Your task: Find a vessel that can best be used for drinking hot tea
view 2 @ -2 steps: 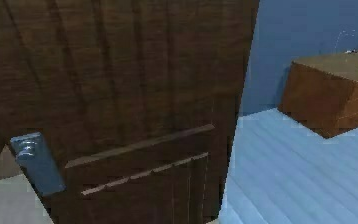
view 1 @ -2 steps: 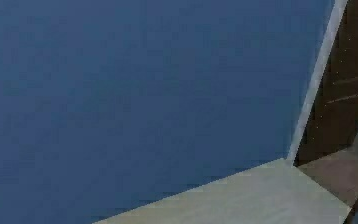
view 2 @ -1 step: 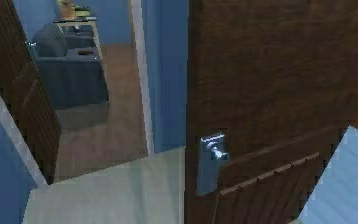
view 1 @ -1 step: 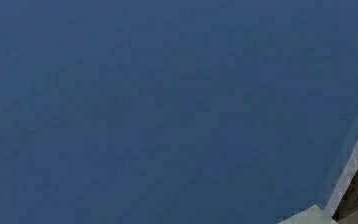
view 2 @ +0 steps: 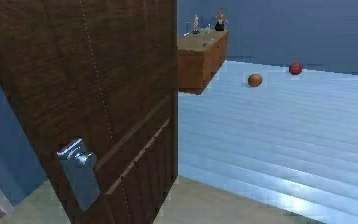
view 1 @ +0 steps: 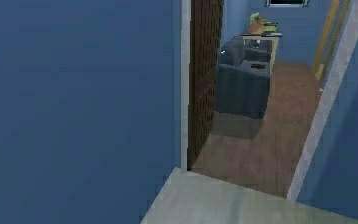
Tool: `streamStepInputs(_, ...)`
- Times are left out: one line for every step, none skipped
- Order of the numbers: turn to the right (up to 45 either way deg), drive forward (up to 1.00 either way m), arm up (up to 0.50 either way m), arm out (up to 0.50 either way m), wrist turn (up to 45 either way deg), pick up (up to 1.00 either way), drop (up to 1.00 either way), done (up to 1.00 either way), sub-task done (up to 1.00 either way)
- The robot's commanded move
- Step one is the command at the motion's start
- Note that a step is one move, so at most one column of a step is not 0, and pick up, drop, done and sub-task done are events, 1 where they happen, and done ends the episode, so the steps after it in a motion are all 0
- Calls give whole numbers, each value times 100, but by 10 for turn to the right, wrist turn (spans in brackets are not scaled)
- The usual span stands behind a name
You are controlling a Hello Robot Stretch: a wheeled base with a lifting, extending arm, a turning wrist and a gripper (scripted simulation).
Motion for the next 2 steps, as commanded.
streamStepInputs(180, 0, 0, 0, 0, 0, 0, 0, 0)
streamStepInputs(30, 0, 0, 0, 0, 0, 0, 0, 0)
